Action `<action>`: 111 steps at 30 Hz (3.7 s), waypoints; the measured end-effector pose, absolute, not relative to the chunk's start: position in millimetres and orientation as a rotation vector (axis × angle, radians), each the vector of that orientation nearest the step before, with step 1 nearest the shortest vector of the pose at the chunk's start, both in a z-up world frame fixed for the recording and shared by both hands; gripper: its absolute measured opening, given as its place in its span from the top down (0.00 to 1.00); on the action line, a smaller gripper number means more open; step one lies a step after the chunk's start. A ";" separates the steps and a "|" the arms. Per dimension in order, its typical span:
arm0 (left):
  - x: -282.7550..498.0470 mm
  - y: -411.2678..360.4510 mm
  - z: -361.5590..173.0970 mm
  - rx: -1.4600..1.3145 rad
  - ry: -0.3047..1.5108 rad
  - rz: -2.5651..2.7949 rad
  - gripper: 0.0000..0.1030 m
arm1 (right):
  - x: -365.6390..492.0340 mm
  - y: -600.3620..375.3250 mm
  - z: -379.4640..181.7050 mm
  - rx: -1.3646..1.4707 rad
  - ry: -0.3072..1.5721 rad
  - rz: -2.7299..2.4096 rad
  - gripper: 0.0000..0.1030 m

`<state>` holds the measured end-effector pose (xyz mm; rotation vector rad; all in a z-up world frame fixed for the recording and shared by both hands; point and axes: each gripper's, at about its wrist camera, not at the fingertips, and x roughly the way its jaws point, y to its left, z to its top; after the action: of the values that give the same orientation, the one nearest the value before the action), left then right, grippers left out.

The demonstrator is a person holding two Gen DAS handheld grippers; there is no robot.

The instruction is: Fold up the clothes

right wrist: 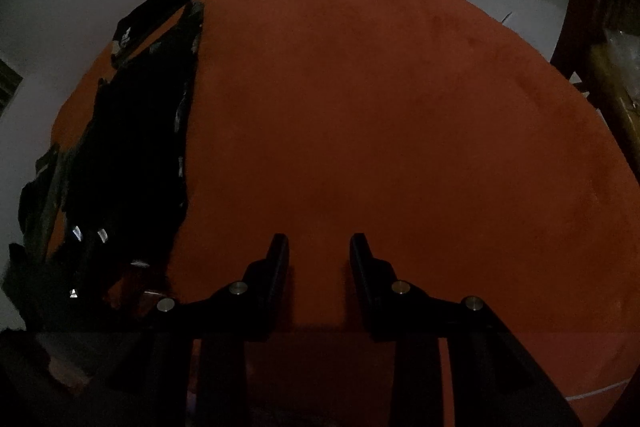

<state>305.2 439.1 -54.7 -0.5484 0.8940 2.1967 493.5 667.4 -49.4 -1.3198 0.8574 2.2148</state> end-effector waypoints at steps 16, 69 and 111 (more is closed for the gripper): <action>309.2 400.2 -10.3 -0.575 0.734 2.250 0.95 | 121.0 780.0 -127.3 -1.594 1.704 2.376 0.14; 350.4 75.7 -48.8 -1.277 -0.532 2.476 0.94 | -109.6 187.9 -17.8 -2.333 -0.147 2.573 0.66; 291.0 57.6 -131.0 -1.647 -1.079 1.782 0.85 | 329.9 411.5 -60.8 -1.524 -0.315 3.150 0.58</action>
<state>291.0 57.6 -131.0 -1.6474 -1.0788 1.7817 329.9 411.5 -60.8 -1.5236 -0.3147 3.1504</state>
